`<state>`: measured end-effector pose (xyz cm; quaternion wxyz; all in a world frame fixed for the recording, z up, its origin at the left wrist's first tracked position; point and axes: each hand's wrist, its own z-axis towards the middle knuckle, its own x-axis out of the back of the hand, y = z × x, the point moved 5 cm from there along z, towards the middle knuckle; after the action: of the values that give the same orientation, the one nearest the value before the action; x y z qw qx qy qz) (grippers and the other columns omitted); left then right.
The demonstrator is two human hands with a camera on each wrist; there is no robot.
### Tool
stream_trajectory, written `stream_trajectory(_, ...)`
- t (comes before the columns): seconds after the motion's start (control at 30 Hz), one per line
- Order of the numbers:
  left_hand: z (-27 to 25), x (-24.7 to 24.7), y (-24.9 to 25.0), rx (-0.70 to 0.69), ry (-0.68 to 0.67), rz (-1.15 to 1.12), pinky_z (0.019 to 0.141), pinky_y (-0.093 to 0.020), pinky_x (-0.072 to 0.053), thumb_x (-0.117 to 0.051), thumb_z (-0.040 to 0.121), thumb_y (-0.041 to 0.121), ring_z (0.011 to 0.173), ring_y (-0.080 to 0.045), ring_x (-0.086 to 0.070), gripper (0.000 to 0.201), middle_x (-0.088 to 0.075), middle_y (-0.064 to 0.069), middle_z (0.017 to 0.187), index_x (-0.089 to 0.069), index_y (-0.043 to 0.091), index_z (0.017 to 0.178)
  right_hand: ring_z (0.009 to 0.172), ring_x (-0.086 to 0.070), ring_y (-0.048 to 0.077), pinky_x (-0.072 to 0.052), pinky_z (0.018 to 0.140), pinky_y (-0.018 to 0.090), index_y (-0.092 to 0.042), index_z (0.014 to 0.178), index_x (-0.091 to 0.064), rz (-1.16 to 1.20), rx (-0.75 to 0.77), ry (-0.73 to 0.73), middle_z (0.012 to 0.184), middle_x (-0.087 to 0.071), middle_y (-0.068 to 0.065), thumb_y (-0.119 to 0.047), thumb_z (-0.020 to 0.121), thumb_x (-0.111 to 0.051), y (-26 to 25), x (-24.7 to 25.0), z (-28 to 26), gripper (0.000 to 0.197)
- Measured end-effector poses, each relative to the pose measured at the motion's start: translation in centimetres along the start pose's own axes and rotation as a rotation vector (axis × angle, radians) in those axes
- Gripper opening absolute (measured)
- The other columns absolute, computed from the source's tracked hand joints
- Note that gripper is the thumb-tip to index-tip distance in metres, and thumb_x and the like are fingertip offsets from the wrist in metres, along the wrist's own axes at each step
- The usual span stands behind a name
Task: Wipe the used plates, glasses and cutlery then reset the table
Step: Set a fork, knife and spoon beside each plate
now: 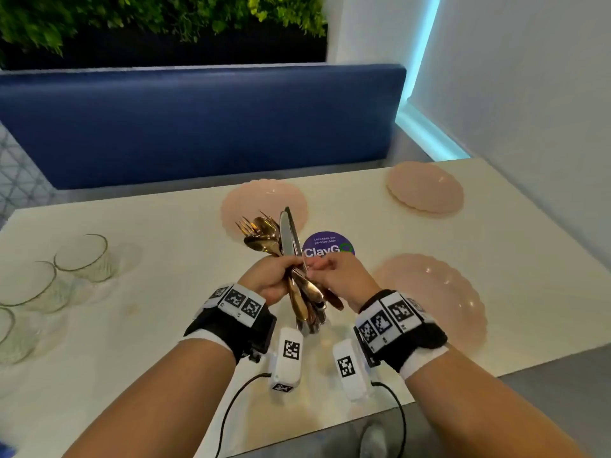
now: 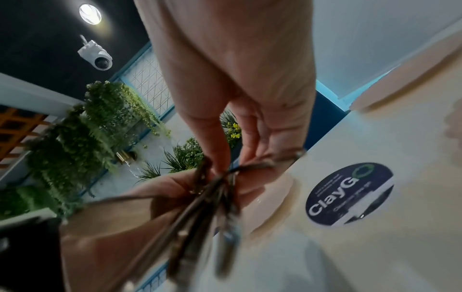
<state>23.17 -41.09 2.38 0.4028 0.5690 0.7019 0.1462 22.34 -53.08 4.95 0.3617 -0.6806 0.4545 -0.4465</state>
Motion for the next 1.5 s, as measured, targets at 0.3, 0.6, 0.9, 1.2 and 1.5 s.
stream_trajectory(0.3, 5.5, -11.0, -2.1, -0.004, 0.059, 0.074, 0.07, -0.028, -0.057, -0.044, 0.095, 0.003, 0.069, -0.017, -0.067, 0.019, -0.069, -0.011, 0.074, -0.061, -0.003, 0.091, 0.062, -0.06, 0.017, -0.052, 0.06, 0.027, -0.017, 0.075, -0.066, 0.01, -0.182, -0.076, 0.071, -0.063, 0.005, -0.018, 0.091, -0.059, 4.3, 11.0, 2.9, 0.018)
stream_trajectory(0.6, 8.6, -18.2, -4.4, 0.061, 0.097, -0.019, 0.049, -0.027, -0.056, -0.037, 0.097, 0.004, 0.047, -0.016, -0.066, 0.016, -0.068, -0.01, 0.062, -0.05, 0.004, 0.089, 0.068, -0.055, 0.014, -0.043, 0.055, 0.017, -0.013, 0.086, -0.059, 0.098, -0.114, 0.113, 0.073, -0.058, 0.0, -0.016, 0.096, -0.047, 6.4, 19.6, 4.1, 0.016)
stream_trajectory(0.9, 9.5, -17.6, -5.5, 0.095, 0.142, -0.081, 0.052, -0.028, -0.057, -0.04, 0.098, 0.009, 0.043, -0.01, -0.054, 0.019, -0.057, -0.005, 0.063, -0.052, 0.005, 0.083, 0.068, -0.049, 0.017, -0.041, 0.069, 0.029, -0.012, 0.091, -0.061, -0.103, -0.05, 0.428, 0.069, -0.052, -0.005, -0.015, 0.093, -0.053, 11.7, 33.0, 4.6, 0.008)
stream_trajectory(1.2, 9.6, -17.6, -5.7, 0.099, 0.099, -0.081, 0.049, -0.025, -0.056, -0.038, 0.098, 0.009, 0.041, -0.009, -0.053, 0.017, -0.052, -0.005, 0.072, -0.051, 0.006, 0.086, 0.082, -0.056, 0.02, -0.038, 0.075, 0.021, -0.004, 0.098, -0.069, -0.452, -0.238, 0.316, 0.09, -0.069, 0.009, -0.011, 0.089, -0.059, 20.3, 31.7, 2.0, 0.016)
stream_trajectory(1.5, 9.7, -17.5, -5.4, 0.107, 0.086, -0.068, 0.052, -0.026, -0.057, -0.04, 0.097, 0.009, 0.041, -0.009, -0.053, 0.016, -0.056, -0.003, 0.063, -0.052, 0.006, 0.086, 0.074, -0.053, 0.017, -0.038, 0.072, 0.021, -0.006, 0.094, -0.072, -0.509, -0.188, 0.34, 0.066, -0.052, -0.005, -0.008, 0.084, -0.064, 21.1, 32.0, 1.0, 0.013)
